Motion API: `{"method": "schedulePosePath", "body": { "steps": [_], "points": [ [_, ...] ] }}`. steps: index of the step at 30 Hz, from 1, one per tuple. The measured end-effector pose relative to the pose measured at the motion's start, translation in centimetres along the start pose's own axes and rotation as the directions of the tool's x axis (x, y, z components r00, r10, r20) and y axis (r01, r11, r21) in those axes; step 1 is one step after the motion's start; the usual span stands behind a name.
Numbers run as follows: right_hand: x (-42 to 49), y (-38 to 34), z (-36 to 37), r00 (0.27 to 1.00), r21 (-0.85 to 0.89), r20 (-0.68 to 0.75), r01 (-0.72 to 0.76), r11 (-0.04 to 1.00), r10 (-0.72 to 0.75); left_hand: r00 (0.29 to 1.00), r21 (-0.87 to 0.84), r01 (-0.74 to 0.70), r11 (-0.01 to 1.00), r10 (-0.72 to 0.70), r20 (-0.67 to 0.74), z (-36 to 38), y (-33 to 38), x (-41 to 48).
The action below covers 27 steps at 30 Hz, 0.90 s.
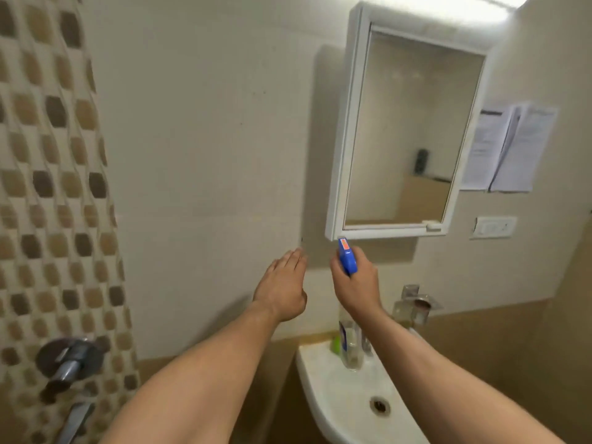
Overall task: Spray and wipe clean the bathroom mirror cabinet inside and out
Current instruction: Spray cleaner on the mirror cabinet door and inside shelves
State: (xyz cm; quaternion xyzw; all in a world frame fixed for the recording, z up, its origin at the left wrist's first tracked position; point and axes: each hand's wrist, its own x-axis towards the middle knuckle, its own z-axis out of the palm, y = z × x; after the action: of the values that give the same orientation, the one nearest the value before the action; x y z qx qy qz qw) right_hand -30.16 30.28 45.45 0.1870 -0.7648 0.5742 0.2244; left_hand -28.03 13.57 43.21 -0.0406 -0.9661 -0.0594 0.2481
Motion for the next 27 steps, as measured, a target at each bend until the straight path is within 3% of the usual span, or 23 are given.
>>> {"method": "schedulePosePath", "body": {
  "steps": [5,8,16,24,27],
  "points": [
    [8.3,-4.8,-3.7,0.993,-0.057,0.002,0.120,0.991,-0.120,0.978,0.106,-0.058,0.993,0.078,-0.194,-5.8,2.8,8.3],
    [12.1,-7.9,-5.3,0.980,-0.070,-0.009,0.199,0.977,-0.200,0.965,0.174,-0.067,0.982,0.109,-0.240,-9.0,4.5,12.5],
    [18.7,-13.3,-8.2,0.957,-0.062,-0.071,0.276,0.959,-0.280,0.948,0.230,-0.096,0.968,0.159,-0.275,-15.1,7.3,19.4],
    [23.4,-18.1,-8.9,0.920,-0.156,-0.126,0.350,0.924,-0.370,0.929,0.335,-0.071,0.939,0.185,-0.321,-19.8,6.7,24.2],
    [25.2,-19.6,-9.3,0.913,-0.248,-0.131,0.348,0.904,-0.387,0.949,0.441,-0.046,0.896,0.178,-0.262,-21.3,6.4,26.3]
  ]
}}
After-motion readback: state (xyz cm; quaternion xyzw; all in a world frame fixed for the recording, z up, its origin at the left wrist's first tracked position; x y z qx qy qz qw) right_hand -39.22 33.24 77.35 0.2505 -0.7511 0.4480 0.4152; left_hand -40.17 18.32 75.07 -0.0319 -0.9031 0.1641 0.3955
